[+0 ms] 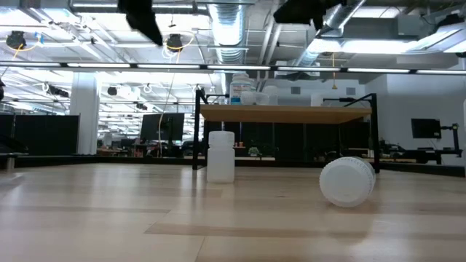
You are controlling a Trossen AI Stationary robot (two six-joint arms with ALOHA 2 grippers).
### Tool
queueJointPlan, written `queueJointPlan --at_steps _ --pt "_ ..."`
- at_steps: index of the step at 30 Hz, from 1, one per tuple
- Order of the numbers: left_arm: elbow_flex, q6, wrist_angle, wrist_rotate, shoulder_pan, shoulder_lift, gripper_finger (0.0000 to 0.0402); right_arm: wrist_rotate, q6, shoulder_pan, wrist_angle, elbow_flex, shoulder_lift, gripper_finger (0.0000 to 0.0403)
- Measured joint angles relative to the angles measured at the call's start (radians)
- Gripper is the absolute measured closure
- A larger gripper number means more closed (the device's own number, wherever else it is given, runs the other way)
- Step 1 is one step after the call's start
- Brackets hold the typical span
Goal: Pick and place medicine bottles onto shelf by color
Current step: Adjust the white medicine bottle on the shelf
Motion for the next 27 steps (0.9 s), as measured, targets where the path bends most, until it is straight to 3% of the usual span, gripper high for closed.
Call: queueJointPlan --at_steps 7,14,20,27 --pt "-0.379 -0.085 0.396 -0.108 -0.052 -0.154 0.0207 0.0 -0.035 -0.096 -0.464 0.384 0.216 0.0272" --pt "-0.561 -0.067 0.764 -0.148 -0.07 -0.196 0.0207 -0.005 -0.105 -0.164 -0.826 0.74 0.501 0.0272" --pt "-0.604 -0.066 0.793 -0.143 -0.07 -0.195 0.0207 -0.007 -0.135 -0.183 -1.017 0.916 0.684 0.0272" --pt "-0.623 -0.085 0.792 -0.139 -0.07 -0.195 0.0207 -0.005 -0.146 -0.181 -1.059 0.994 0.796 0.0272"
